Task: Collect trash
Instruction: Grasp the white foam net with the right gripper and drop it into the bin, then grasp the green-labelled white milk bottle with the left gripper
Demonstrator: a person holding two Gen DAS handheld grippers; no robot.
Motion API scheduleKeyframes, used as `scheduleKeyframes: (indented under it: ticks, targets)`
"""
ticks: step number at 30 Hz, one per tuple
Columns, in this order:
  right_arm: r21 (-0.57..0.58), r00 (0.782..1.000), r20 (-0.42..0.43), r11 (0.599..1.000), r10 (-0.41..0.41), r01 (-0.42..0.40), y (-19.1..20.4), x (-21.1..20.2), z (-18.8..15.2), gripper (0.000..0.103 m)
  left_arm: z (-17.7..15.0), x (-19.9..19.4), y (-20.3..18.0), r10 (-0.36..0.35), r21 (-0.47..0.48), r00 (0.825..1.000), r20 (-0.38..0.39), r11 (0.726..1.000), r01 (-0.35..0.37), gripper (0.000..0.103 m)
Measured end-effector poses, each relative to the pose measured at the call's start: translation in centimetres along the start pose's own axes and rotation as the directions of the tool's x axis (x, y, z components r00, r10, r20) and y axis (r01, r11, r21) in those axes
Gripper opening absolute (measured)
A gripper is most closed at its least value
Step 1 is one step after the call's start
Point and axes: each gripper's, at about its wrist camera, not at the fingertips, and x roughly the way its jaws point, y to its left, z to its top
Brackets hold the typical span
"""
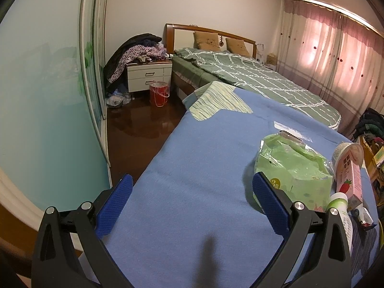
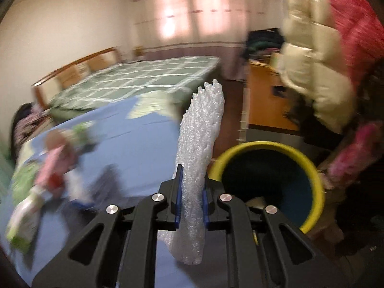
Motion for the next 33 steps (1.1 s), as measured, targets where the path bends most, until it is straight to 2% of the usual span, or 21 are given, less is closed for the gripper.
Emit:
scheduleKeyframes:
  ticks: [3,5,7,11,17,22,27,29,33]
  targets:
    - [0.067,0.994,-0.018,0.992,-0.106,0.107,-3.3,2.1,0.7,0.014,0.0,0.1,0.0,-0.004,0.000,1.000,-0.004,1.000,0.004,0.098]
    - [0.094,0.989,-0.031,0.984,-0.147,0.149,-4.5,3.0,0.8,0.014,0.0,0.1,0.0,-0.006,-0.001,1.000,-0.005,1.000,0.006,0.098]
    - [0.118,0.977,-0.051,0.970,-0.206,0.211,-6.1,3.9,0.5,0.016,0.0,0.1,0.0,-0.008,-0.002,1.000,-0.006,1.000,0.008,0.098]
    - [0.160,0.967,-0.072,0.955,-0.243,0.251,-7.2,4.8,0.0,0.046,-0.1,0.1,0.0,-0.012,-0.002,1.000,-0.010,1.000,0.012,0.098]
    - [0.121,0.958,-0.032,0.950,-0.286,0.287,-5.7,4.1,0.1,0.072,-0.1,0.5,0.2,-0.023,-0.015,1.000,-0.012,1.000,0.023,0.098]
    - [0.098,0.957,-0.044,0.952,-0.288,0.290,-5.1,4.3,0.2,0.075,-0.3,0.1,0.0,-0.056,-0.012,0.998,0.003,0.998,0.056,0.098]
    - [0.076,0.953,-0.039,0.951,-0.299,0.301,-4.6,4.3,0.3,0.078,-1.3,-1.2,-2.0,-0.132,0.093,0.991,-0.001,0.987,0.132,0.098]
    - [0.063,0.952,-0.035,0.950,-0.304,0.306,-4.4,4.4,0.3,0.078,-2.0,-2.2,-3.0,-0.178,0.137,0.984,-0.015,0.974,0.179,0.098]
    - [0.058,0.954,-0.029,0.952,-0.300,0.301,-4.3,4.2,0.3,0.079,-4.0,-5.1,-4.8,-0.293,0.221,0.955,-0.045,0.929,0.296,0.098]
